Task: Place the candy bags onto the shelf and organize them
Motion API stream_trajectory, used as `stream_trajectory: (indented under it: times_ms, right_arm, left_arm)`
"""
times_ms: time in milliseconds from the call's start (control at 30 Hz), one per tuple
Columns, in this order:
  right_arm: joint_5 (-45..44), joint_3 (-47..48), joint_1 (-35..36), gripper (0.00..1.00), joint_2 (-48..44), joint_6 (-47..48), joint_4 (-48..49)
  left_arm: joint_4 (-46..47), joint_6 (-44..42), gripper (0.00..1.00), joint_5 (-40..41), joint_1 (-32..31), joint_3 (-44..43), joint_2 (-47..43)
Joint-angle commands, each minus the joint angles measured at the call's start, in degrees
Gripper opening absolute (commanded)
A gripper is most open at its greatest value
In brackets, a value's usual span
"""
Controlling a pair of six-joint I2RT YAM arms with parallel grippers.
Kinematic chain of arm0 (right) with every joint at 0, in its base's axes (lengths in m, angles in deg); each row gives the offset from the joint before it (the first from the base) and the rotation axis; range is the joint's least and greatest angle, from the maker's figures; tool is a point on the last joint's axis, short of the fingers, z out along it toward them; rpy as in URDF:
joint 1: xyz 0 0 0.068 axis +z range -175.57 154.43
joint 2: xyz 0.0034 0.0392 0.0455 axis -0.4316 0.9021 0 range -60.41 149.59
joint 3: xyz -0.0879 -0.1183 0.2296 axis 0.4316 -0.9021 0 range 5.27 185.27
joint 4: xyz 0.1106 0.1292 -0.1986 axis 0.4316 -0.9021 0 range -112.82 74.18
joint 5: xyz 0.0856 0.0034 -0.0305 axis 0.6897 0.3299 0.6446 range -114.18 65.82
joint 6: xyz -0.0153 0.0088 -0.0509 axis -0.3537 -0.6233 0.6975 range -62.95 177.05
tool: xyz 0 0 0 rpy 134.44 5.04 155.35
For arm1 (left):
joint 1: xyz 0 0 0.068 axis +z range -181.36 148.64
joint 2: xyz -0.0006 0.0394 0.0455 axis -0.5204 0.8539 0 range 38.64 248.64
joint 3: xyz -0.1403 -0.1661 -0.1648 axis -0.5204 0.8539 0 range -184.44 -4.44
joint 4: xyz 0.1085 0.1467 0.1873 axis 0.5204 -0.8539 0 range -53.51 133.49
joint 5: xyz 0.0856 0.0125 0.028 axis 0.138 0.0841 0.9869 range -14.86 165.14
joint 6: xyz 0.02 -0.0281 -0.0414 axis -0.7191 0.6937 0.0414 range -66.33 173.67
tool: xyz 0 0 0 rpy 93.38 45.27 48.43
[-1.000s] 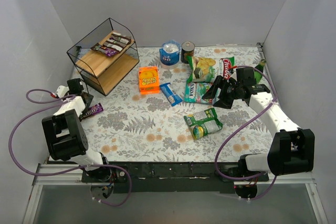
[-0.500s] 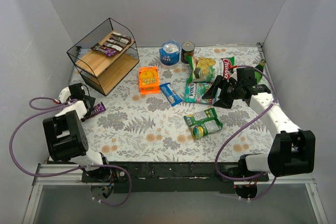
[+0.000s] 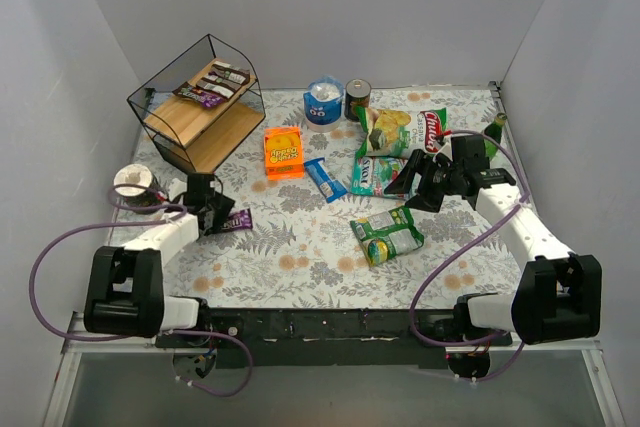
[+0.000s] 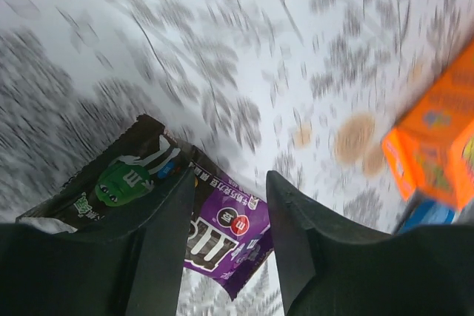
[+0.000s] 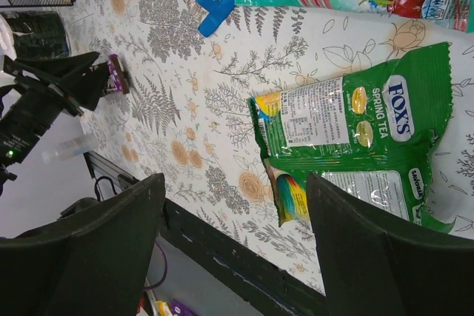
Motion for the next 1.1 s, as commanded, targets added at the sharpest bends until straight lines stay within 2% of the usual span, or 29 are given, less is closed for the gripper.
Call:
stream_trajectory:
  times_ms: [0,167,300,400,533,633,800,967,1067]
  right_arm:
    - [1.5,-1.7,-0.2,0.84,-2.3,-0.3,2.8]
    - [0.1,-2.5,-0.2,0.84,-2.7,0.5,2.1]
    - [-1.1,-2.1,-0.3,0.84,-2.5,1.2,1.7]
    - [-0.9,-1.8,-0.2,0.84,-2.3,1.2,1.9]
    - [-1.2,-1.8,-0.1,0.83,-2.3,1.4,2.1]
    - [-5.3,1.0,1.3,0.82,-1.6,4.5,-0.7]
    - [-9.9,6.0,9.3,0.82,1.6,8.3,-3.2]
    - [-7.9,8.0,19.6,0.78,6.4,9.3,2.4]
    - [-7.7,10.2,24.0,0.75,10.2,10.2,3.5]
  left_arm:
    - [-8.8,2.1,0.44,-1.2,-9.1,4.0,-2.8]
    - [-3.6,-4.6,0.45,-5.1,-15.2,5.3,-7.1]
    - [0.0,-9.1,0.45,-8.4,-16.5,5.7,-7.1]
    - [0.0,-10.3,0.46,-8.3,-16.5,4.9,-8.8]
    - [-0.7,-10.2,0.52,-8.3,-16.5,2.7,-12.8]
    - [-4.8,-8.0,0.55,-8.0,-16.5,1.1,-14.9]
    - [-12.5,-1.4,0.56,-5.7,-16.5,2.1,-20.3]
    - [-23.4,6.4,0.54,-0.9,-16.3,4.4,-27.0]
    - [-25.3,7.2,0.5,-0.6,-16.2,6.4,-30.3]
